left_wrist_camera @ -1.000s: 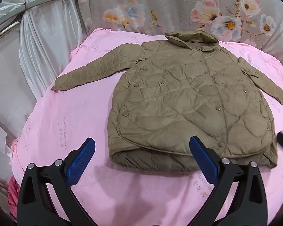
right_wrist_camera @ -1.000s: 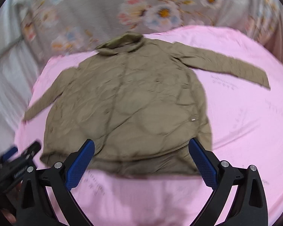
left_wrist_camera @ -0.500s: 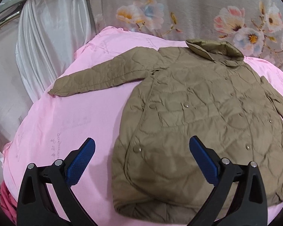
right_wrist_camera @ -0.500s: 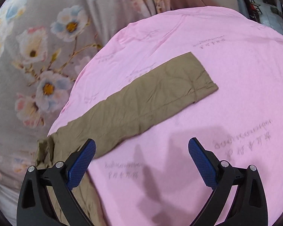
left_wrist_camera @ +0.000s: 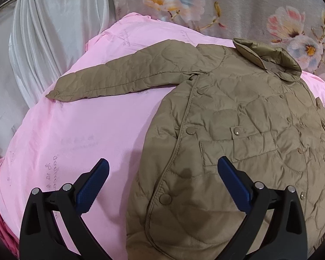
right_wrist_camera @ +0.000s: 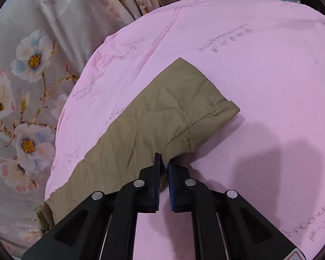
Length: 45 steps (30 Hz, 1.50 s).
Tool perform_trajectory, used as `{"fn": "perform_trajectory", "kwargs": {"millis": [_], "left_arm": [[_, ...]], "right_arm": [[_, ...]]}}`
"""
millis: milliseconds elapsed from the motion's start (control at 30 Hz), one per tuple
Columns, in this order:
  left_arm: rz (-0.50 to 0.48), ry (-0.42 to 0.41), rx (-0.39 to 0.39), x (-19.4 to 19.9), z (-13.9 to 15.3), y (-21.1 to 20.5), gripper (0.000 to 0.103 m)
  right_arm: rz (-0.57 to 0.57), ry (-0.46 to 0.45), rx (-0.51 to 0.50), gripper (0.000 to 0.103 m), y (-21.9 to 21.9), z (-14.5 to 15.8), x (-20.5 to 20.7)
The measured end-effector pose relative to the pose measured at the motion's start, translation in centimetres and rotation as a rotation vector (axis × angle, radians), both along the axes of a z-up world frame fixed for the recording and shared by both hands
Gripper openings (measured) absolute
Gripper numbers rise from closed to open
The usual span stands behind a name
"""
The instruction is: Fold large clothes
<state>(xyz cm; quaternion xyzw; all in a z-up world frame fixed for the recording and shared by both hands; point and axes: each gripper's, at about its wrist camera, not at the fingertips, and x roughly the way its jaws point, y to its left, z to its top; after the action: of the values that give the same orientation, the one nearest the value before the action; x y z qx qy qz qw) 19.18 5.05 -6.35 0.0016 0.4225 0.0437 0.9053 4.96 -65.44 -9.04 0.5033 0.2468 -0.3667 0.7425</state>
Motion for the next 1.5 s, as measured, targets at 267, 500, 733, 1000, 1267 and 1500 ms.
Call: {"fn": "perform_trajectory", "kwargs": {"millis": [267, 500, 733, 1000, 1267, 1500], "left_arm": [[0.039, -0.007, -0.006, 0.9, -0.2, 1.3, 0.098], [0.034, -0.029, -0.029, 0.9, 0.8, 1.0, 0.098], [0.042, -0.039, -0.034, 1.0, 1.2, 1.5, 0.098], [0.026, -0.02, -0.072, 2.0, 0.8, 1.5, 0.098], [-0.093, 0.014, -0.258, 6.6, 1.7, -0.7, 0.098], [-0.118, 0.14, -0.364, 14.2, -1.4, -3.9, 0.098]], "right_arm": [[0.276, -0.207, -0.4, 0.003, 8.8, 15.4, 7.9], [0.809, -0.406, -0.635, 0.003, 27.8, 24.5, 17.2], [1.15, -0.377, -0.58, 0.005, 41.8, 19.6, 23.8], [1.316, -0.231, -0.538, 0.013, 48.5, 11.4, 24.9], [1.09, -0.308, -0.422, 0.053, 40.4, 11.7, 21.2], [0.746, -0.15, -0.243, 0.058, 27.2, 5.0, 17.5]]}}
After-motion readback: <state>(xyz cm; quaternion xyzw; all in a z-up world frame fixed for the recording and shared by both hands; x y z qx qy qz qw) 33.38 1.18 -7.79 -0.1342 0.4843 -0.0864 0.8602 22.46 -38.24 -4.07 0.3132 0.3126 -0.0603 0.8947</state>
